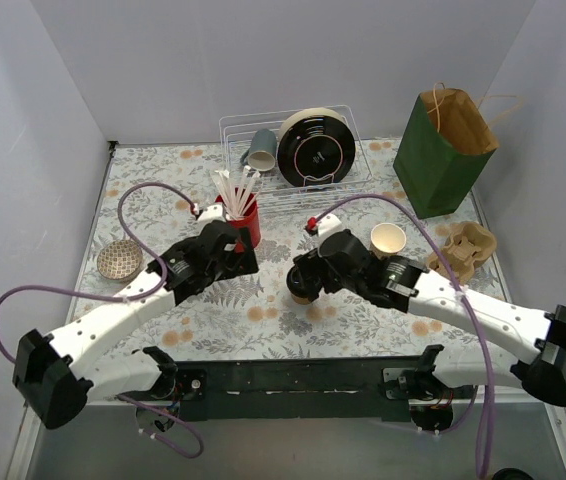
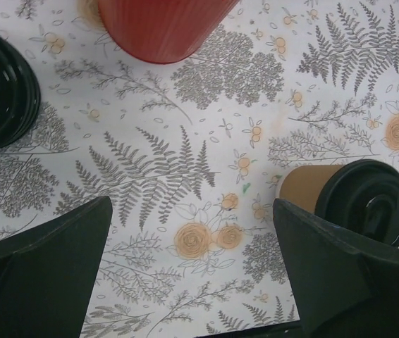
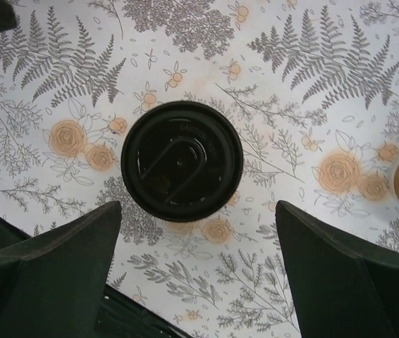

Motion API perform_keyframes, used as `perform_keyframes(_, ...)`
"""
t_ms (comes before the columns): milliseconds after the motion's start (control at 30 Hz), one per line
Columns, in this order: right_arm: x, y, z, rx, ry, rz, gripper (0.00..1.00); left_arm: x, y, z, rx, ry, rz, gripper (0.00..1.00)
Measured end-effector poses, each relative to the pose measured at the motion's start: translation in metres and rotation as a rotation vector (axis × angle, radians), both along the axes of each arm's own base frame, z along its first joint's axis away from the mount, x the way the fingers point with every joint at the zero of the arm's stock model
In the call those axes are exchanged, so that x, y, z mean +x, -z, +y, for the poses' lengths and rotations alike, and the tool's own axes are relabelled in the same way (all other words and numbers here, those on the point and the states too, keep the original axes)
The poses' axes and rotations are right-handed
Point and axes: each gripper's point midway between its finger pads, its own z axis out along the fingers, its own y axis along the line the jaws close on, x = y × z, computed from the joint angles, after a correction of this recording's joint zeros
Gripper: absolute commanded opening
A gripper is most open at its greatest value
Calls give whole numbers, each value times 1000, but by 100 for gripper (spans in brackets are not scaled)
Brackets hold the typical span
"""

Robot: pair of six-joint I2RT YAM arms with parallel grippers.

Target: Pack the takeout coffee

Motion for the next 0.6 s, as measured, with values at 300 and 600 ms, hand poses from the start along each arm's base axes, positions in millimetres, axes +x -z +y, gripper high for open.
perform_keyframes(300, 19, 32, 37, -121, -68, 41, 98, -26, 7, 28, -50, -13, -40, 98)
perform_keyframes(600, 29, 55, 46, -202, -72, 60, 85, -24, 9, 24, -39, 13, -42, 98)
